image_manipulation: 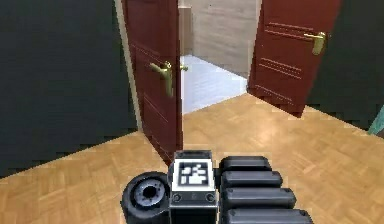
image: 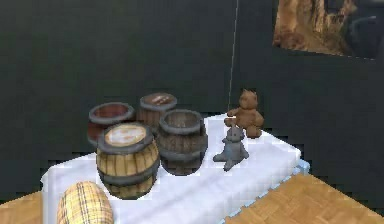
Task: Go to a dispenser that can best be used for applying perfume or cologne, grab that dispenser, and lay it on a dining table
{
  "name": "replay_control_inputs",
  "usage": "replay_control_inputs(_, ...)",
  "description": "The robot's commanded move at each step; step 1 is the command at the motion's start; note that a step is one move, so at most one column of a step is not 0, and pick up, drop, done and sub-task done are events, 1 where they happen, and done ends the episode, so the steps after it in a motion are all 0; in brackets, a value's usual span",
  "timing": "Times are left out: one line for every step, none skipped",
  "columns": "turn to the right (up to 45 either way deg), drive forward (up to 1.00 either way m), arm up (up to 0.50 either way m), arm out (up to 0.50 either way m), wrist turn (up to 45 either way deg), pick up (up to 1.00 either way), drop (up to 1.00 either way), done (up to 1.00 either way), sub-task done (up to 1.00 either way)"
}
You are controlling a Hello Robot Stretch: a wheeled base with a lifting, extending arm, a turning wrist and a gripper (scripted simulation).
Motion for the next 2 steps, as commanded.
replay_control_inputs(-45.0,0.0,0.0,0.0,0.0,0.0,0.0,0.0,0.0)
replay_control_inputs(-15.0,0.0,0.0,0.0,0.0,0.0,0.0,0.0,0.0)
